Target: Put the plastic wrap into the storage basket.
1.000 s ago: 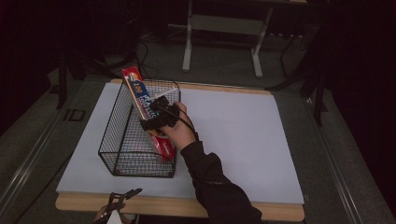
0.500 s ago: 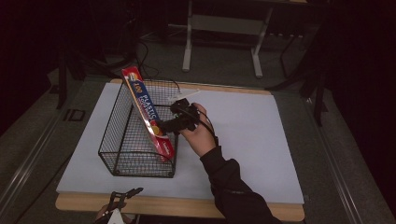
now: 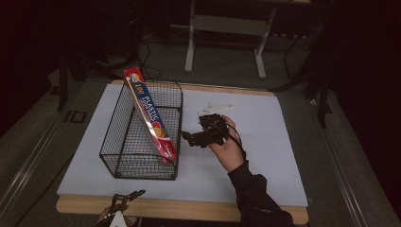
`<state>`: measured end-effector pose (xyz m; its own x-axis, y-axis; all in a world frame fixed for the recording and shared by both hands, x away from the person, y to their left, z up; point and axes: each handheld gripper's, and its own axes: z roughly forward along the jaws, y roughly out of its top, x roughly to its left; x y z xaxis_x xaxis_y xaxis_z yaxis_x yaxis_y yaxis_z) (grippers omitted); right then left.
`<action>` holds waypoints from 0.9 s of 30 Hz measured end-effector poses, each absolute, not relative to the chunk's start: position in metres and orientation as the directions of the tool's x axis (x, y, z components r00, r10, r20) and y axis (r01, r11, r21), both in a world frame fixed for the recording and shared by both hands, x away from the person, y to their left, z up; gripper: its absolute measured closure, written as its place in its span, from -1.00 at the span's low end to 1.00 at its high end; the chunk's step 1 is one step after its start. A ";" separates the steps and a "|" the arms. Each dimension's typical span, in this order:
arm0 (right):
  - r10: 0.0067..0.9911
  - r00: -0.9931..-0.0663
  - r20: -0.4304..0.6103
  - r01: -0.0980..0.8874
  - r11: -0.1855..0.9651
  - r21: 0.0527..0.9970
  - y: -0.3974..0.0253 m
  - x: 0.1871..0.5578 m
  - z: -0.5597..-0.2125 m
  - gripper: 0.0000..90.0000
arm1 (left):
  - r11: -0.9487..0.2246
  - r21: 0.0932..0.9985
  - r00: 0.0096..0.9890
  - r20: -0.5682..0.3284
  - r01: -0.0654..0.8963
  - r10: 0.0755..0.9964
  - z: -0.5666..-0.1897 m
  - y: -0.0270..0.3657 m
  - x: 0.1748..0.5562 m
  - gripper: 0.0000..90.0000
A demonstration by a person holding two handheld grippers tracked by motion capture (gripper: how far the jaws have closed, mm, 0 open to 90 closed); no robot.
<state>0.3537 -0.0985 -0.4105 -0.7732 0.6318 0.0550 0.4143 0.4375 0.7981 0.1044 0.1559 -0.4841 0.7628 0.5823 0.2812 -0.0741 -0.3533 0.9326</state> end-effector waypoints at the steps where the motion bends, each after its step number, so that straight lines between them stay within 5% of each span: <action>1: 0.629 -0.774 0.066 0.424 0.438 0.793 -0.102 0.353 -0.412 -0.69 | -0.355 0.932 0.763 0.282 -0.073 0.582 -0.484 0.156 0.105 -0.98; 27: 0.667 -0.745 0.021 0.448 0.476 0.757 -0.176 0.313 -0.460 -0.69 | -0.367 0.927 0.766 0.285 -0.069 0.577 -0.486 0.153 0.106 -0.98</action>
